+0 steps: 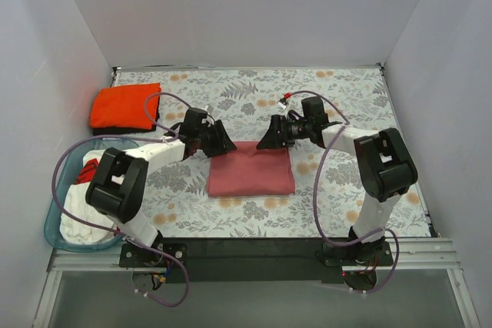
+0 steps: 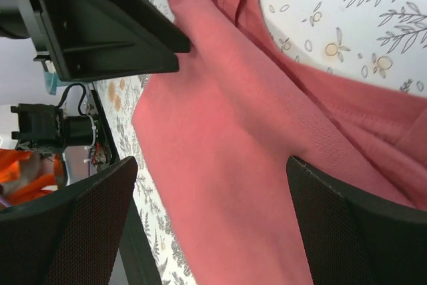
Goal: Fold and stack the t-shirts
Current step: Fold the tshirt
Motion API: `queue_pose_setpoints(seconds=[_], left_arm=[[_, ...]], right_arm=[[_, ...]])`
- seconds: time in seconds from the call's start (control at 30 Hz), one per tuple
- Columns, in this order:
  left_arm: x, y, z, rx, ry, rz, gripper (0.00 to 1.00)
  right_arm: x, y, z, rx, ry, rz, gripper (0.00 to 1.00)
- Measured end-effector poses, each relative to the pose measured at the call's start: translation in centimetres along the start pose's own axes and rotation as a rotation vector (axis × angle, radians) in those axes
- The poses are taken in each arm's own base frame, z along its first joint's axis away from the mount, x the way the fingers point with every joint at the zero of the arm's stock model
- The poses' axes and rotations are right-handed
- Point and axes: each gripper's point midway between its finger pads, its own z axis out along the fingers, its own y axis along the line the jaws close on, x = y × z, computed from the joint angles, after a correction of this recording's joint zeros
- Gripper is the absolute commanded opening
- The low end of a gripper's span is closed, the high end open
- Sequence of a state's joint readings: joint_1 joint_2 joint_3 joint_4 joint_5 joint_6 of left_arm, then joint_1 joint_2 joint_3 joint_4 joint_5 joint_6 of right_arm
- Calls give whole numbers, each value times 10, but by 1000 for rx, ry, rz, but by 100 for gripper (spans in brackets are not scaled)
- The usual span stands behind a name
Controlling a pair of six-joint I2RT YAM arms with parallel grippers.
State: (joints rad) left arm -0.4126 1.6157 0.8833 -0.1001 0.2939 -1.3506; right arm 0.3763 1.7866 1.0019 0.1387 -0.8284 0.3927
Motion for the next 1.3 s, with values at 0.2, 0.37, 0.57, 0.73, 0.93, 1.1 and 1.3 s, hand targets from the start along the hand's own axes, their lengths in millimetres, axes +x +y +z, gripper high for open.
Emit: queue_pose_setpoints(seconds=[0.2, 0.37, 0.57, 0.73, 0.93, 1.1, 1.3], left_arm=[[-26, 27, 40, -22, -18, -96, 43], [-42, 30, 48, 32, -31, -166, 43], [-45, 33, 42, 9, -48, -168, 46], [-52, 31, 16, -41, -78, -148, 48], [-50, 2, -34, 12, -112, -126, 47], [7, -15, -64, 83, -42, -135, 40], [89, 27, -48, -6, 158, -251, 27]], right_arm=[[-3, -44, 18, -33, -2, 86, 98], [-16, -55, 11, -118, -30, 119, 98], [-27, -61, -3, -123, -71, 149, 98], [-33, -41, -27, -103, -124, 153, 98], [-5, 21, -46, -176, -107, 94, 98], [61, 42, -32, -228, 28, 143, 98], [114, 9, -26, -196, 121, 326, 98]])
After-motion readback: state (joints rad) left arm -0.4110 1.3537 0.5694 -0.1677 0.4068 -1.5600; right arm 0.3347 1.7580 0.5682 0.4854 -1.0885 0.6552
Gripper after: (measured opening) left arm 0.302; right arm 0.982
